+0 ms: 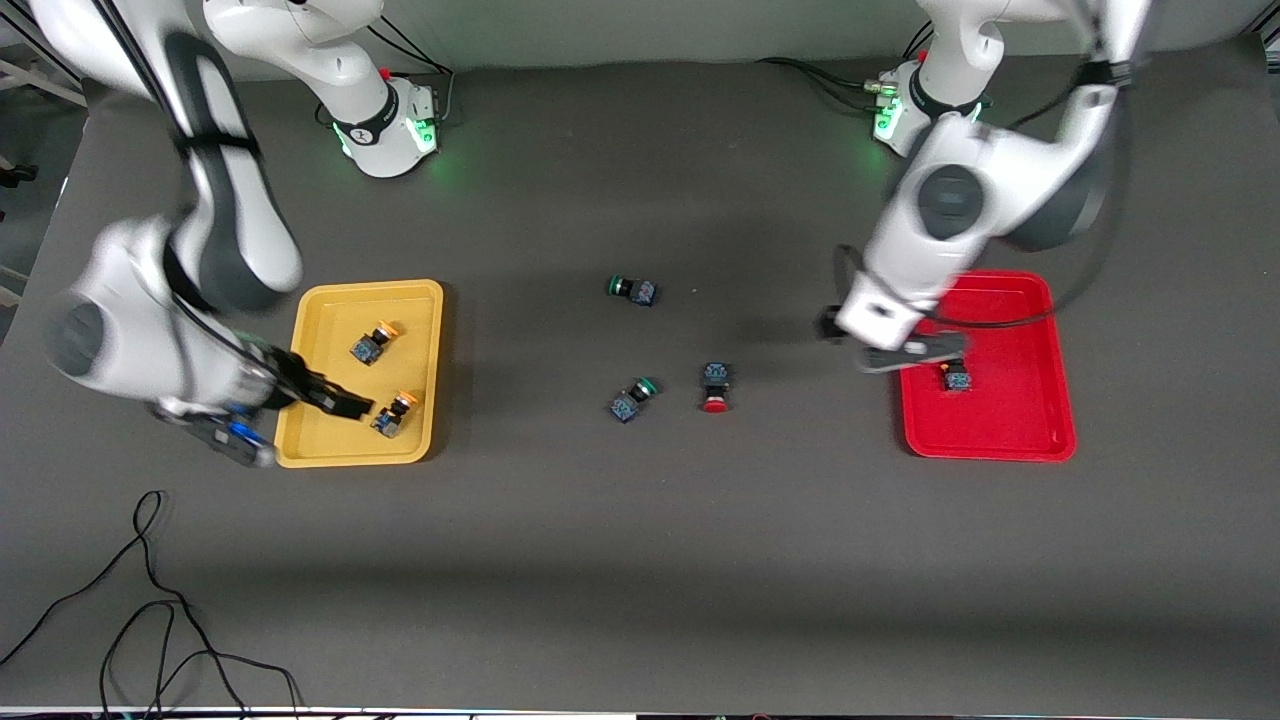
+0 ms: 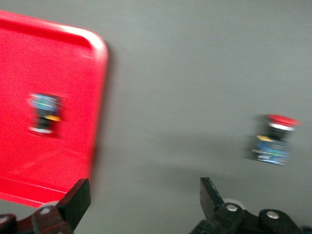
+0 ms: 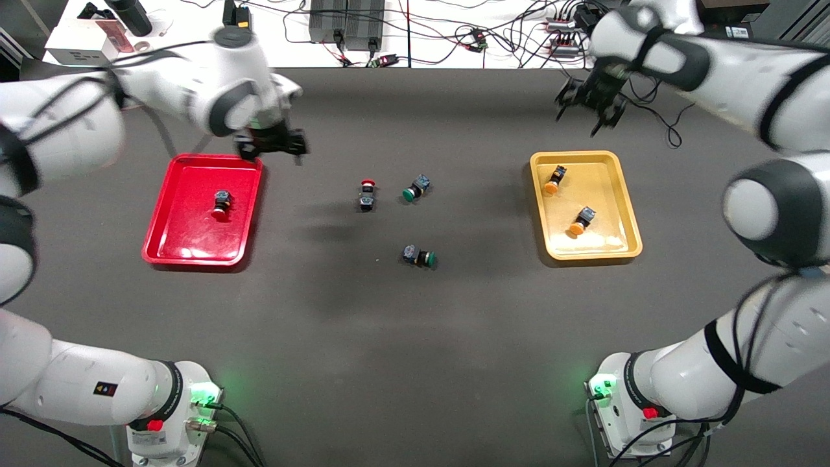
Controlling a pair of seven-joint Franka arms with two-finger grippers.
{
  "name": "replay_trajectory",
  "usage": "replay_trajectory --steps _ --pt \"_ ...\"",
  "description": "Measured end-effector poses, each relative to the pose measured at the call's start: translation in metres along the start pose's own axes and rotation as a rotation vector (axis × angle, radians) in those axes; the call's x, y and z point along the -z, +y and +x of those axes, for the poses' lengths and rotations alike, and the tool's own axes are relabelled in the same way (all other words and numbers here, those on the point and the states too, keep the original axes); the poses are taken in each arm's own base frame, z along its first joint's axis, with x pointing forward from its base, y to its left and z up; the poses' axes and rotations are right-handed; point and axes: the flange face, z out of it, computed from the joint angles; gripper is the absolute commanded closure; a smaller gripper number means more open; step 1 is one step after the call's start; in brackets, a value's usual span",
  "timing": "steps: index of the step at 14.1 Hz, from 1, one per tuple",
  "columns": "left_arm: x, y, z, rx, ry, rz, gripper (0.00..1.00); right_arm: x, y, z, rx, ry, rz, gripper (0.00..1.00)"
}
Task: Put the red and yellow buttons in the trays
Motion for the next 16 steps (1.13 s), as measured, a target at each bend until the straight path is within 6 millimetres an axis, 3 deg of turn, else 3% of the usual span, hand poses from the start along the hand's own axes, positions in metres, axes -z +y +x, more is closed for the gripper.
replay_trajectory --steps 3,6,9,10,11,12,14,16 --pt "-0.019 0.086 -0.019 -0.003 0.003 -0.032 0.0 0.108 0.001 -0.056 0.106 0.139 0.013 0.0" --pt "-0.065 0.126 -0.016 -0.026 0.024 -0.082 0.0 0.162 0.008 -0.097 0.173 0.225 -0.02 0.0" --pt "-0.125 0.132 -0.01 -0.032 0.016 -0.073 0.0 0.181 0.016 -0.107 0.237 0.217 -0.035 0.0" --pt "-0.137 0.133 -0.01 -0.034 0.014 -0.075 0.05 0.181 0.018 -0.106 0.249 0.215 -0.038 0.0" --pt "-0.146 0.134 -0.009 -0.035 0.012 -0.081 0.16 0.178 0.019 -0.103 0.26 0.21 -0.043 0.0" --pt "-0.152 0.135 -0.009 -0.035 0.01 -0.083 0.36 0.173 0.021 -0.097 0.267 0.201 -0.05 0.0" --pt "-0.157 0.137 -0.011 -0.031 0.006 -0.084 0.68 0.16 0.027 -0.08 0.277 0.184 -0.066 0.0" --pt "-0.156 0.141 -0.015 -0.002 0.005 -0.084 0.85 0.146 0.03 -0.066 0.284 0.175 -0.077 0.0"
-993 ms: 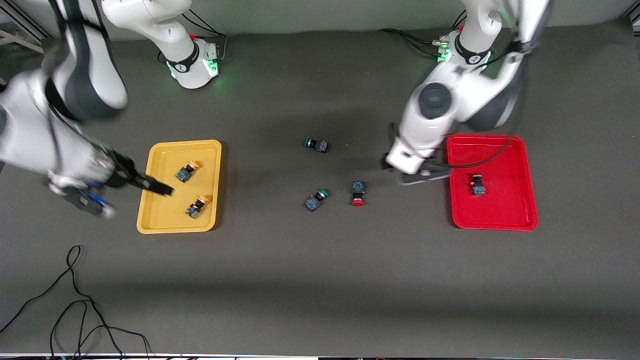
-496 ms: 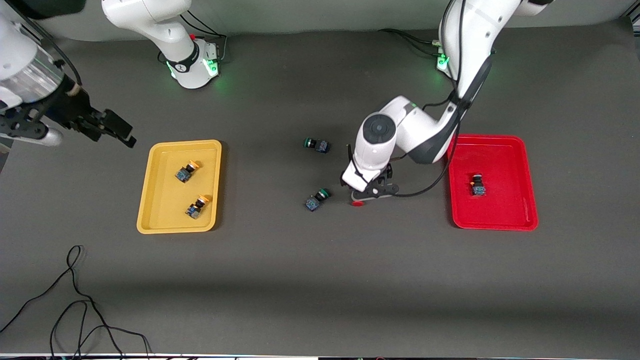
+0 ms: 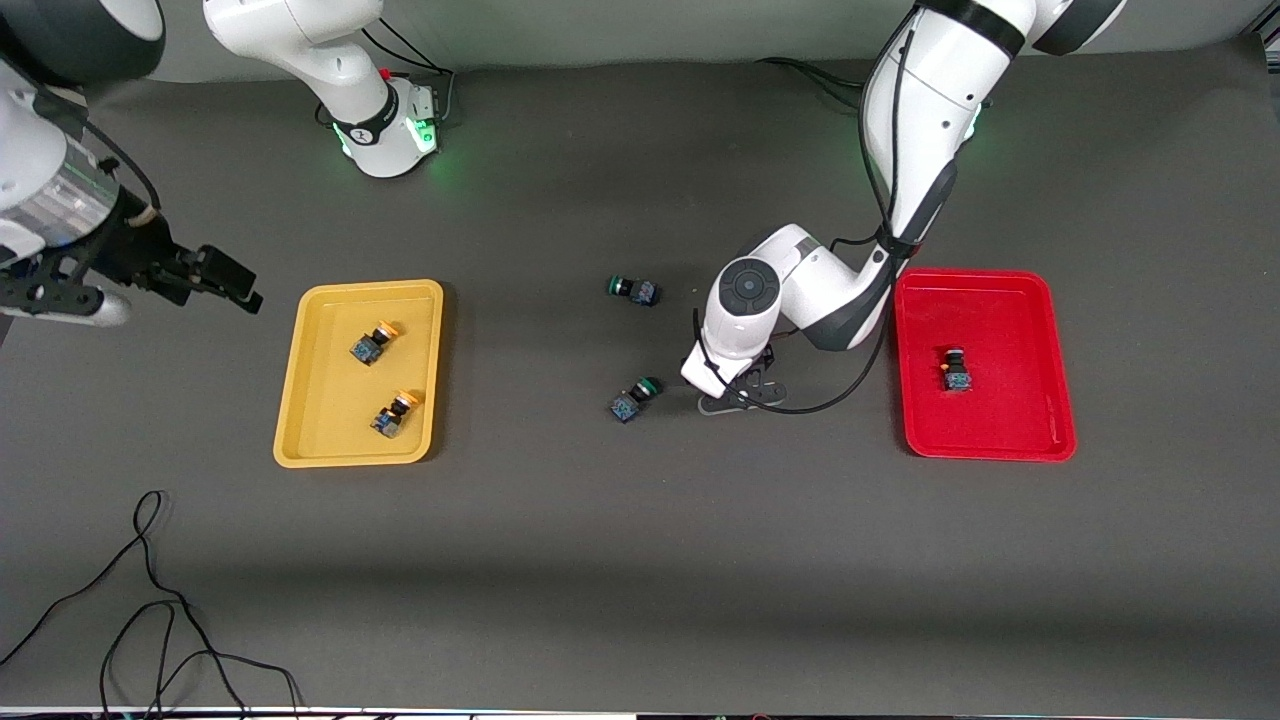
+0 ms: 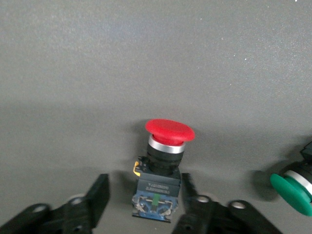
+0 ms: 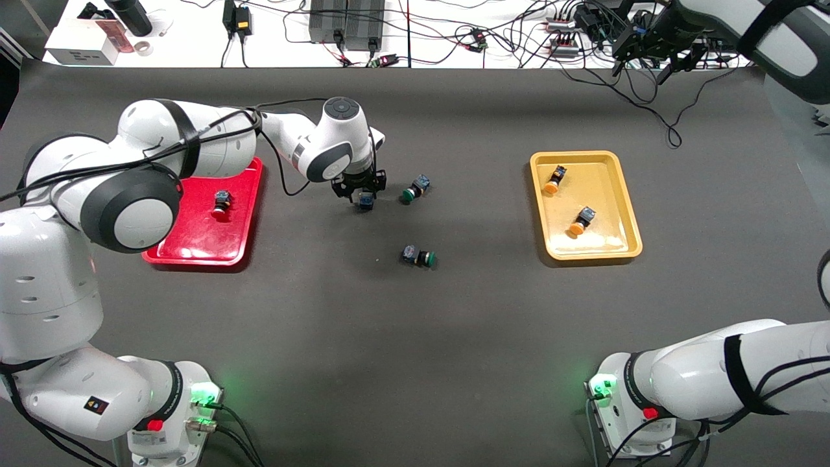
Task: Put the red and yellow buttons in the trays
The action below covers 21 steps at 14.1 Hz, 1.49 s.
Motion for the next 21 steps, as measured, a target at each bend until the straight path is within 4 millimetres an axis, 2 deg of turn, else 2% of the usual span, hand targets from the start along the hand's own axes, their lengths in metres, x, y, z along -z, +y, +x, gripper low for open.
replay_trajectory --steps 2,5,6,8,9,10,12,16,18,19,20,21 --pt "0.002 0.005 -0.004 0.017 0.003 -0.002 0.89 -0.01 -0.004 0.005 0.005 -0.007 -0.006 0.0" --pt "0.013 0.007 0.002 0.036 0.005 0.008 0.9 -0.012 -0.005 0.005 0.008 -0.007 -0.007 0.0" --pt "0.026 0.004 0.009 0.05 0.001 0.027 0.9 -0.012 -0.005 0.006 0.009 -0.002 -0.006 0.0" --pt "0.072 -0.021 0.034 0.09 -0.012 0.046 0.91 -0.01 -0.003 0.009 0.014 0.017 -0.001 0.0" --pt "0.096 -0.045 0.048 0.086 -0.031 0.05 0.91 -0.01 0.002 0.011 0.023 0.022 0.0 0.0" --pt "0.116 -0.077 0.06 0.066 -0.047 0.057 0.92 -0.01 0.009 0.013 0.029 0.025 0.0 0.0" --pt "0.136 -0.164 0.076 0.016 -0.067 0.084 0.92 -0.011 0.02 0.017 0.036 0.024 -0.001 0.0" --pt "0.135 -0.346 0.086 -0.098 -0.127 0.104 0.91 -0.01 0.032 0.019 0.046 0.025 -0.001 0.0" --pt "0.121 -0.415 0.095 -0.127 -0.104 0.076 0.9 -0.01 0.031 0.019 0.049 0.025 -0.001 0.0" --pt "0.106 -0.437 0.096 -0.138 -0.082 0.07 0.87 -0.01 0.03 0.019 0.051 0.026 -0.001 0.0" --pt "0.086 -0.448 0.095 -0.148 -0.069 0.069 0.68 -0.009 0.03 0.019 0.052 0.027 0.0 0.0" --pt "0.065 -0.453 0.093 -0.16 -0.066 0.068 0.11 -0.008 0.03 0.019 0.052 0.028 0.0 0.0"
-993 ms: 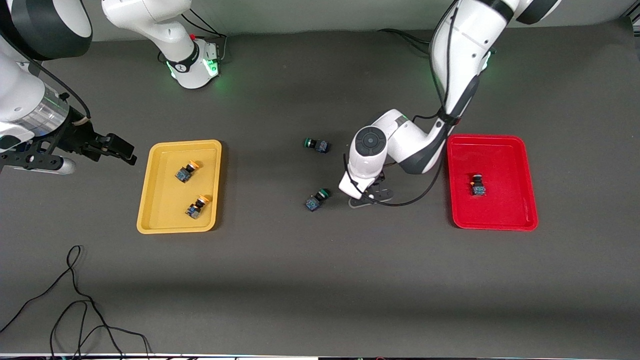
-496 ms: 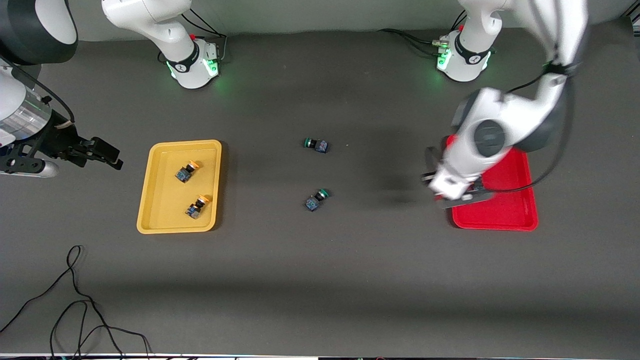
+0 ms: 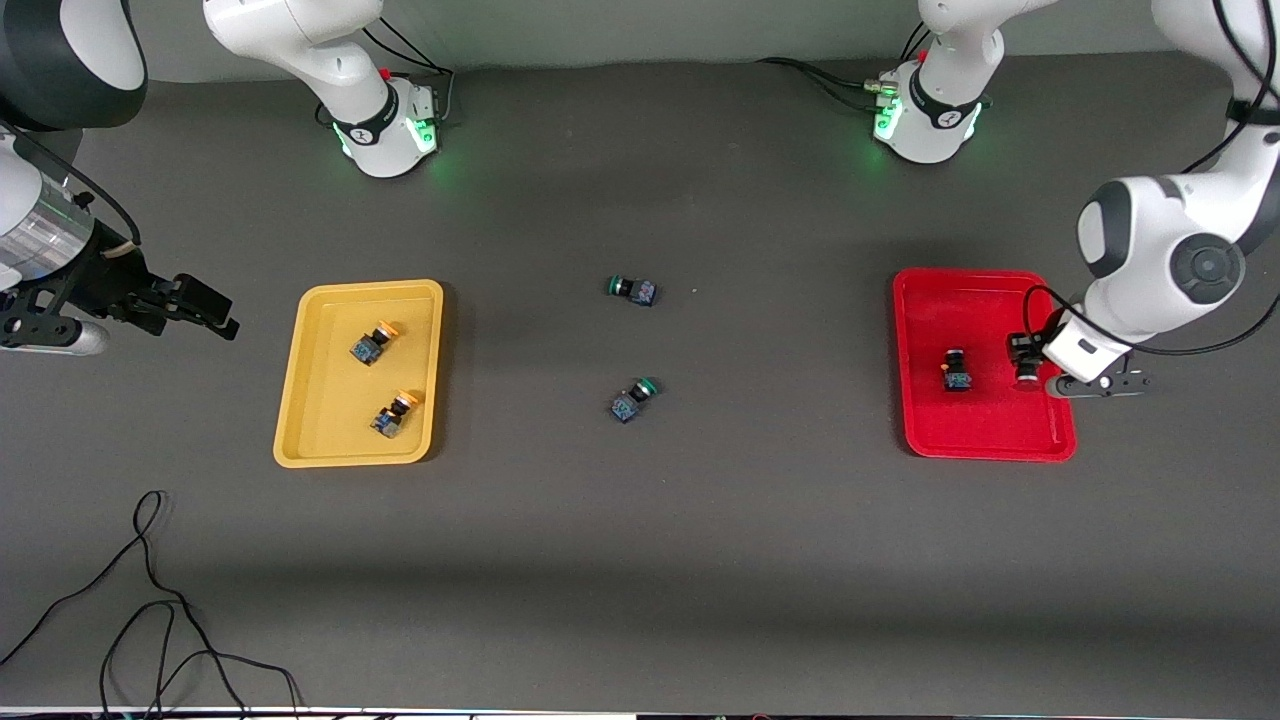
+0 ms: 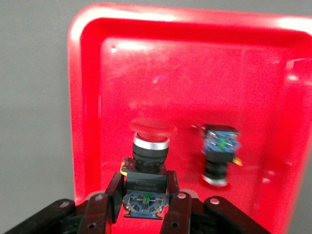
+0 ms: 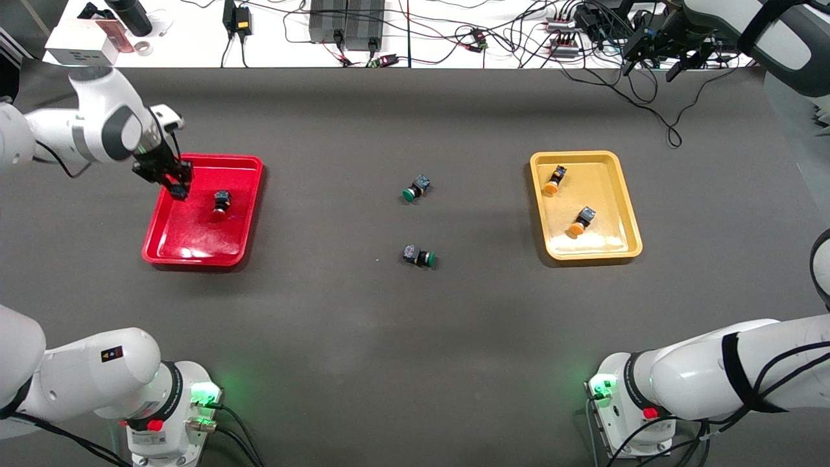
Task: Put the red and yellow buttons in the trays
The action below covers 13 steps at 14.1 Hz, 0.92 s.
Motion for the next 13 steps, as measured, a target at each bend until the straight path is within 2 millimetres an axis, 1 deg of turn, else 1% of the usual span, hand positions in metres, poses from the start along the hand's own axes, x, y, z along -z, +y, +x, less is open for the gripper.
replay_trajectory --steps 1,2,3,4,5,6,7,9,11,13 --pt "-0.02 0.0 0.0 -0.012 -0.006 -0.005 0.0 0.001 0.0 0.0 0.001 0.002 0.001 0.0" --pt "-0.034 0.001 0.001 -0.022 -0.014 -0.01 0.0 0.002 0.0 -0.001 0.003 0.003 0.001 0.0" --pt "-0.04 0.0 0.001 -0.024 -0.022 -0.012 0.0 0.003 -0.001 -0.001 0.006 0.005 0.001 0.0" --pt "-0.038 -0.002 0.003 -0.022 -0.022 -0.01 0.0 0.004 -0.001 -0.001 0.011 0.005 0.001 0.0" --pt "-0.029 -0.005 0.007 -0.021 -0.03 -0.002 0.0 0.004 -0.002 -0.002 0.019 0.004 0.001 0.0" --pt "-0.012 -0.01 0.012 -0.022 -0.049 0.011 0.0 0.005 -0.002 -0.003 0.027 0.003 0.001 0.0" --pt "0.011 -0.015 0.017 -0.022 -0.073 0.027 0.0 0.005 -0.002 -0.003 0.031 0.001 0.001 0.0" --pt "0.073 -0.025 0.028 -0.018 -0.109 0.058 0.0 0.005 -0.004 -0.004 0.037 -0.005 0.0 0.0" --pt "0.142 -0.029 0.032 -0.025 -0.102 0.045 0.0 0.005 -0.011 -0.006 0.052 -0.005 0.0 0.0" --pt "0.198 -0.03 0.026 -0.043 -0.091 0.024 0.0 0.007 -0.02 -0.009 0.07 -0.007 -0.002 0.0"
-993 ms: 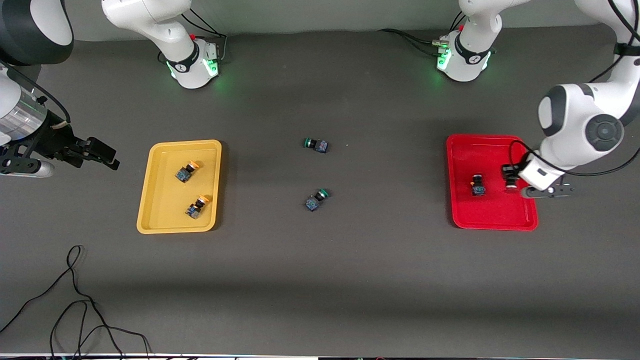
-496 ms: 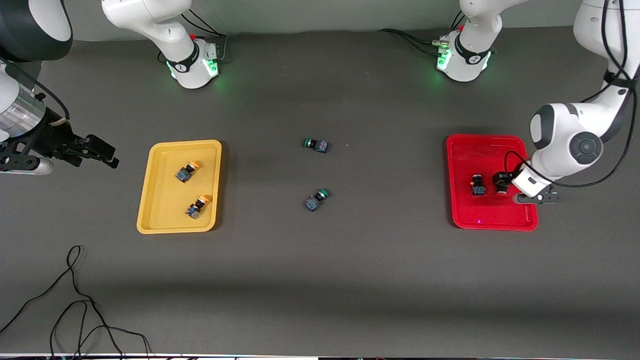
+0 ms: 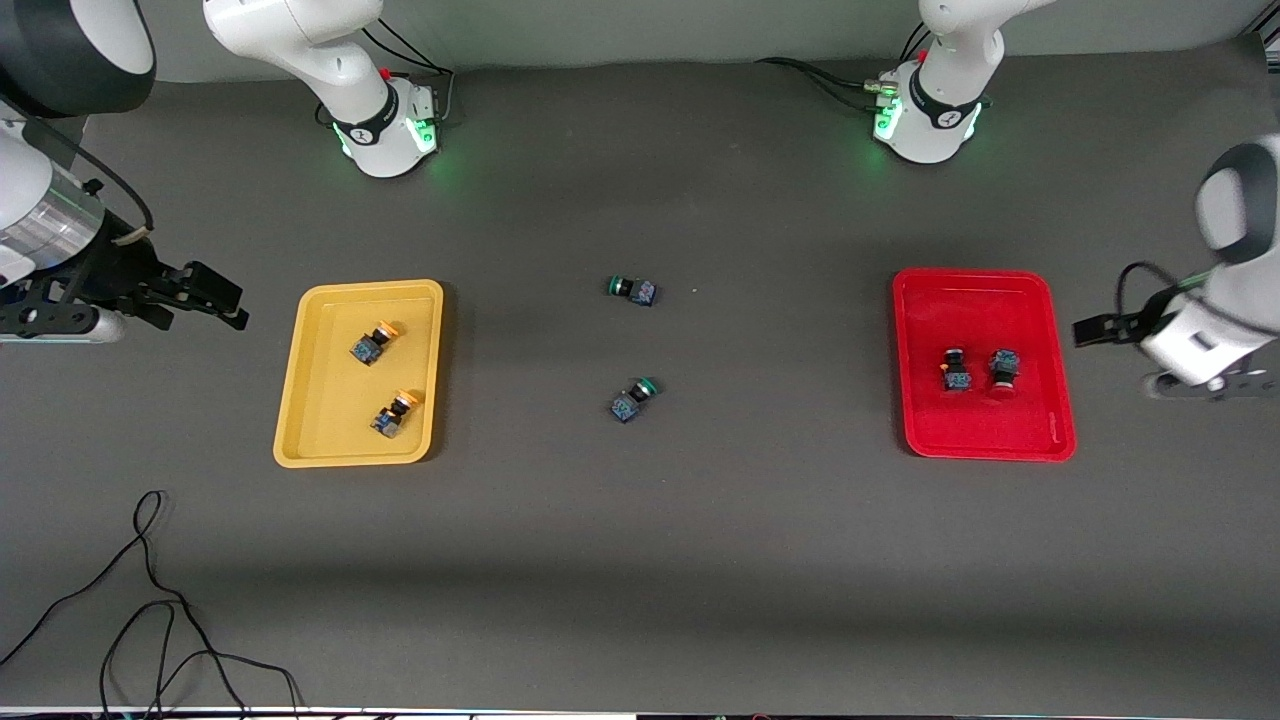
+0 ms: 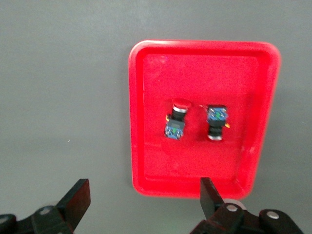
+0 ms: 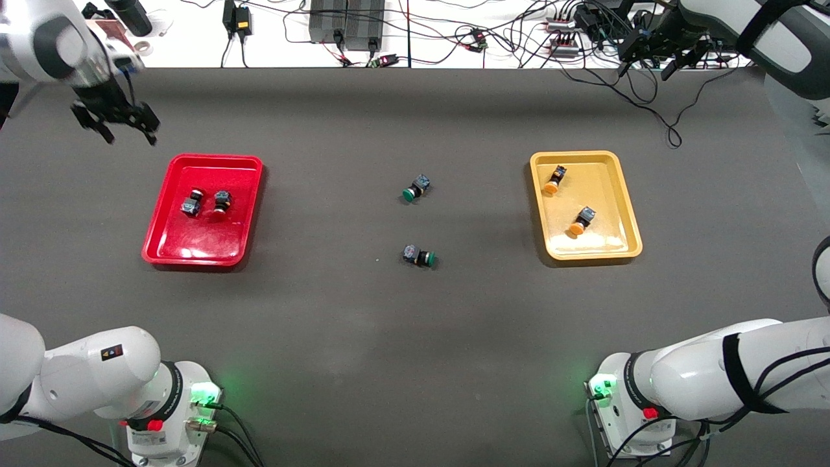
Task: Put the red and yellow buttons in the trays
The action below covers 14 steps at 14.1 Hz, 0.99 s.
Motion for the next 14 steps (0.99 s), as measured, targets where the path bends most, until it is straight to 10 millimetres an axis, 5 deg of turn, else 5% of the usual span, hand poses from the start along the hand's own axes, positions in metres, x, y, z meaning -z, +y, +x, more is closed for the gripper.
replay_trajectory --steps 3,8,14 --pt "0.058 0.016 -0.027 -0.029 -0.002 -0.003 0.0 0.007 -0.004 -0.001 0.033 0.003 -0.008 0.0" --pt "0.113 0.088 -0.041 -0.133 0.014 -0.002 0.0 0.019 0.004 -0.004 0.028 -0.022 -0.019 0.0" --pt "0.149 0.091 -0.046 -0.085 0.058 -0.025 0.0 0.02 0.017 -0.002 0.007 -0.026 -0.022 0.0"
